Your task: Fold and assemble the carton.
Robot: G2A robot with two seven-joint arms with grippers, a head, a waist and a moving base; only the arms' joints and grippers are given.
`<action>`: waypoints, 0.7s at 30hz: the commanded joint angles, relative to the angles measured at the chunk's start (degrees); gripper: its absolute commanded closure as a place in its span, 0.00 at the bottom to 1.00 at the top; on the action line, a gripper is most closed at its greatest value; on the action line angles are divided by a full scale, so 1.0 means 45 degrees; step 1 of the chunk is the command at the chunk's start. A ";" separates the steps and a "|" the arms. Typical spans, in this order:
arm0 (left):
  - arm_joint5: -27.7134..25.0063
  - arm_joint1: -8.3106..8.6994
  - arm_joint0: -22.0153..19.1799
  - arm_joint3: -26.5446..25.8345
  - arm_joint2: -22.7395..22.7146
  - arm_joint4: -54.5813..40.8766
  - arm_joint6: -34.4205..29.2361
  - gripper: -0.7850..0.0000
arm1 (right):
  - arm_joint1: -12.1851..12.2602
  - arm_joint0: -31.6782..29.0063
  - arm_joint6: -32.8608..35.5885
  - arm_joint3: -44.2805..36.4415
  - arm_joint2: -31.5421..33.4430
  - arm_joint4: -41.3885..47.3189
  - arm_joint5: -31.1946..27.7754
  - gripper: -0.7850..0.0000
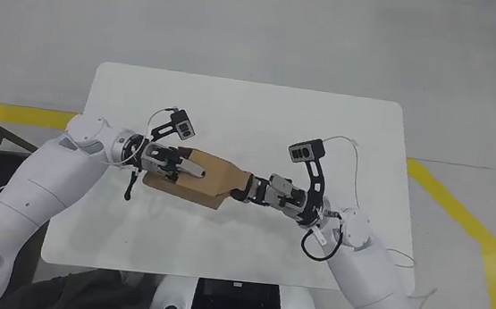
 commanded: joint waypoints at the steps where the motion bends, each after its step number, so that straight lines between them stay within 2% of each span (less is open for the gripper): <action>1: 0.0039 0.0011 0.0090 -0.0098 -0.0091 -0.0034 0.0001 1.00 | -0.0029 0.0025 0.0008 0.0058 -0.0110 0.0038 -0.0024 0.00; 5: -0.0116 0.0038 0.0218 -0.0063 -0.0409 -0.0080 0.0001 1.00 | -0.0022 -0.0079 -0.0180 0.0146 0.0090 0.0091 -0.0384 0.00; 11: -0.0130 0.0020 0.0338 0.0076 -0.0751 -0.0083 0.0001 1.00 | 0.0074 -0.0497 0.0034 -0.0349 0.0377 0.0186 -0.0184 0.00; 21: -0.0384 -0.0205 0.0333 0.0361 -0.1091 0.0456 0.0346 1.00 | 0.0095 -0.0818 0.0314 -0.1066 0.0111 -0.0045 0.0140 0.00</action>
